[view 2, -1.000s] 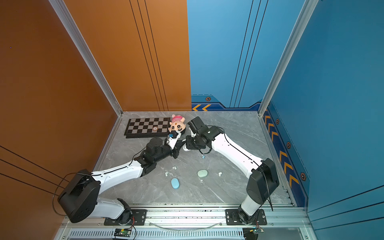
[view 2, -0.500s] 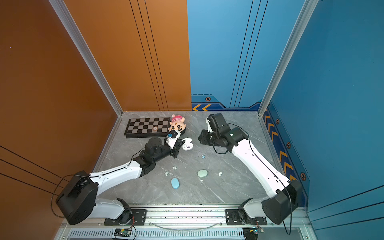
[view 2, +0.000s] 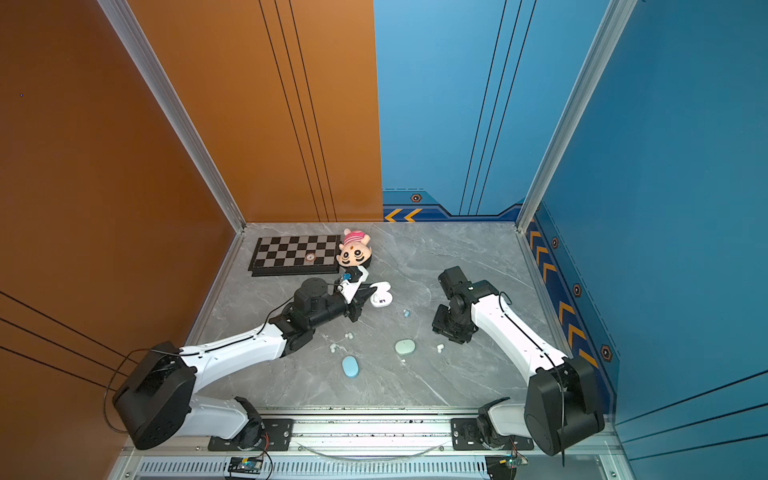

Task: Insert the wireless bluetooth earbuds into the charging case
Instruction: 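Lower the right gripper and grasp the second white earbud on the table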

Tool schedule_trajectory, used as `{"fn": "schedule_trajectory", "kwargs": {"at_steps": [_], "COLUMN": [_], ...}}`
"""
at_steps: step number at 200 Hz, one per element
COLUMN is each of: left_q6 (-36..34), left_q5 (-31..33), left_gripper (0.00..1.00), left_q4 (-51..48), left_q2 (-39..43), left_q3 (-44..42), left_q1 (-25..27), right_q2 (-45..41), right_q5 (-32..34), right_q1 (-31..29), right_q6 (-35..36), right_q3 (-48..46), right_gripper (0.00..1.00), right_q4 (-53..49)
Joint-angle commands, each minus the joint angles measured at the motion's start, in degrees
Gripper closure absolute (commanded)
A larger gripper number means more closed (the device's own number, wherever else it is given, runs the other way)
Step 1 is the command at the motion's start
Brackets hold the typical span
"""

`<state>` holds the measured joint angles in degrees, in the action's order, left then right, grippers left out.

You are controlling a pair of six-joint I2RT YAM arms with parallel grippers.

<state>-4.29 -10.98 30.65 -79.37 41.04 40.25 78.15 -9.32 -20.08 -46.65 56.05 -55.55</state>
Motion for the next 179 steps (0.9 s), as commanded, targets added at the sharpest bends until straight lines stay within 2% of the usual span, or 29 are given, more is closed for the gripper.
{"fn": "schedule_trajectory", "kwargs": {"at_steps": [1, 57, 131, 179], "left_q6": [-1.33, -2.12, -2.47, -2.71], "left_q5": [-0.92, -1.00, -0.88, -0.42], "left_gripper": [1.00, 1.00, 1.00, 1.00], "left_q4": [1.16, 1.16, 1.16, 1.16], "left_q2": [0.36, -0.12, -0.13, 0.26], "left_q3": [-0.62, -0.31, -0.61, -0.87], "left_q1": [1.01, 1.79, 2.11, 2.11], "right_q2": [2.07, 7.12, 11.87, 13.63], "right_q5": [3.26, 3.26, 3.59, 3.61], "right_q1": [0.03, -0.12, -0.74, -0.85], "right_q6": [-10.16, -19.69, -22.06, -22.91], "right_q3": [-1.98, -5.60, -4.44, -4.20], "right_gripper": [0.54, 0.55, 0.59, 0.70], "right_q4": [-0.78, 5.74, 9.68, 11.99]}}
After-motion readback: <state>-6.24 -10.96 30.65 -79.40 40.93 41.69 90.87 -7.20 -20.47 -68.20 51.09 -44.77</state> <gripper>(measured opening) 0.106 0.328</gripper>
